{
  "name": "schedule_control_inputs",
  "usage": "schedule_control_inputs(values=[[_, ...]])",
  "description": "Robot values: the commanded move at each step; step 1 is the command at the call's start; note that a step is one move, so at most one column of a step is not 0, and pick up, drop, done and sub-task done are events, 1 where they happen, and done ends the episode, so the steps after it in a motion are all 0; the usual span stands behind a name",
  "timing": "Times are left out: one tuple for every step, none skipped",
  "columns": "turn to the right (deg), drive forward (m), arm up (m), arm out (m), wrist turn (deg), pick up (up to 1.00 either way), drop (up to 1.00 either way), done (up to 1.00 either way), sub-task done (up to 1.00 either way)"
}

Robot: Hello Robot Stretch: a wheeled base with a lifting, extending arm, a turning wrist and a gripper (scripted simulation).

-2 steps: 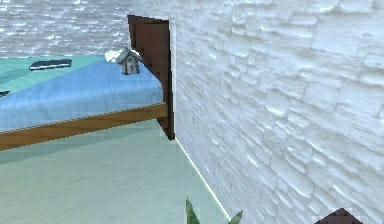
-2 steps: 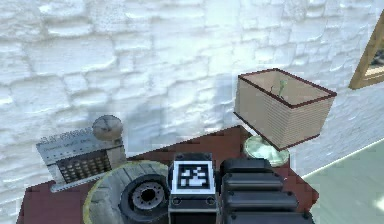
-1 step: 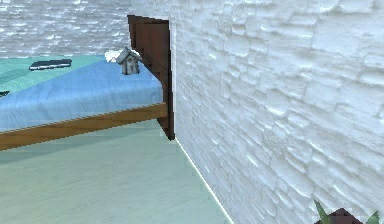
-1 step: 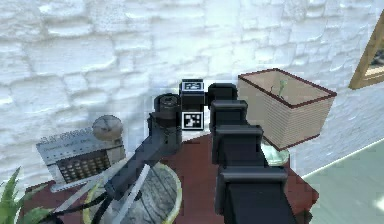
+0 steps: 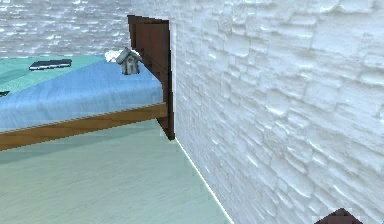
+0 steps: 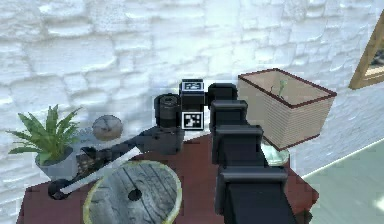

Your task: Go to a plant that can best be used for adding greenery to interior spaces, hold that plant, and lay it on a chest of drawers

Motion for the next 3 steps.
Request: schedule_control_inputs(values=[[0.0,0.00,0.00,0.00,45.0,0.00,0.00,0.00,0.00],[0.0,0.00,0.00,0.00,39.0,0.00,0.00,0.00,0.00],[0.0,0.00,-0.26,0.00,0.0,0.00,0.00,0.00,0.00]])
